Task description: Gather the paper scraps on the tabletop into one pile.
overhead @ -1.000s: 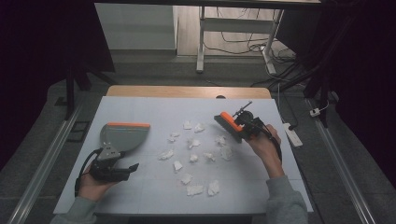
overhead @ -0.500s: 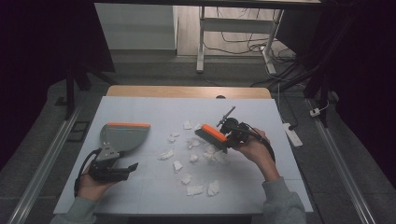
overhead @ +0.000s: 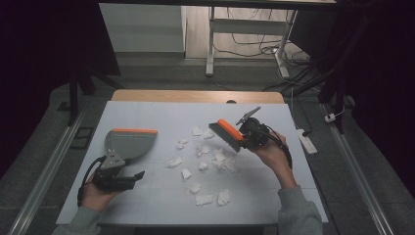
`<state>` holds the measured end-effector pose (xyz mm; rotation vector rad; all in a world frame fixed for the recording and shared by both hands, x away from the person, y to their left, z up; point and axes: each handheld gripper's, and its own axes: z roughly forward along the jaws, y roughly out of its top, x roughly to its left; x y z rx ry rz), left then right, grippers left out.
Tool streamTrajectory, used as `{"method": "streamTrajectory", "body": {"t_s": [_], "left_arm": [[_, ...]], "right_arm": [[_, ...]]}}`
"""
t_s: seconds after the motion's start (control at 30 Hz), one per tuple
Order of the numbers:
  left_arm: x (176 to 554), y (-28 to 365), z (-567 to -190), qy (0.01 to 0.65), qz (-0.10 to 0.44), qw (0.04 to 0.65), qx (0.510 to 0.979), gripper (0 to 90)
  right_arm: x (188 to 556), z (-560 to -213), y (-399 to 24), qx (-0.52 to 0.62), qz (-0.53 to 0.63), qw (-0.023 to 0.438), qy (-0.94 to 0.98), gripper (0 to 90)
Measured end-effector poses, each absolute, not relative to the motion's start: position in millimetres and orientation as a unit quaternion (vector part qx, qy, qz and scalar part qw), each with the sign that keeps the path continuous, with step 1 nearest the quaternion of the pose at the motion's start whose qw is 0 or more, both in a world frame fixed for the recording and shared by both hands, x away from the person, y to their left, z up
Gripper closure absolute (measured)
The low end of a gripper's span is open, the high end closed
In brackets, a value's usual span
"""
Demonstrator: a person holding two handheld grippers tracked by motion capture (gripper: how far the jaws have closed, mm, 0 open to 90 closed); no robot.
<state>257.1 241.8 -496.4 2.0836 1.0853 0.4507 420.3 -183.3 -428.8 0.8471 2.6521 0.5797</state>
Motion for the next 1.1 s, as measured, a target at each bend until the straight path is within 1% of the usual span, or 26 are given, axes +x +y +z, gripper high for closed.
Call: {"method": "streamTrajectory", "body": {"t_s": [0.07,0.17,0.23,0.33,0.37,0.47,0.63,0.83,0.93,1.1], "left_arm": [[259,242,-495,0.423,0.174,0.369,0.809,30.3],[261,241,-494,0.423,0.177,0.37,0.808,30.6],[261,238,-495,0.418,0.176,0.368,0.812,30.6],[261,235,-495,0.412,0.175,0.367,0.815,30.6],[261,235,-495,0.412,0.174,0.367,0.815,30.6],[261,236,-497,0.412,0.17,0.37,0.815,30.5],[261,238,-498,0.41,0.166,0.373,0.816,30.5],[260,238,-498,0.408,0.166,0.376,0.815,30.5],[260,238,-498,0.409,0.166,0.377,0.814,30.5],[260,239,-498,0.407,0.165,0.377,0.816,30.6]], "right_arm": [[423,-426,-185,0.291,0.207,0.162,0.92,70.3],[435,-423,-183,0.285,0.214,0.169,0.919,70.3],[450,-422,-178,0.279,0.209,0.157,0.924,70.2],[471,-420,-166,0.273,0.199,0.159,0.928,70.3],[477,-420,-162,0.269,0.202,0.153,0.929,70.3],[491,-422,-147,0.257,0.196,0.148,0.935,70.3],[504,-431,-125,0.235,0.166,0.156,0.945,70.3],[520,-440,-110,0.212,0.143,0.164,0.953,70.3],[526,-442,-98,0.192,0.118,0.182,0.957,70.3],[531,-449,-79,0.172,0.099,0.172,0.965,70.3]]}}
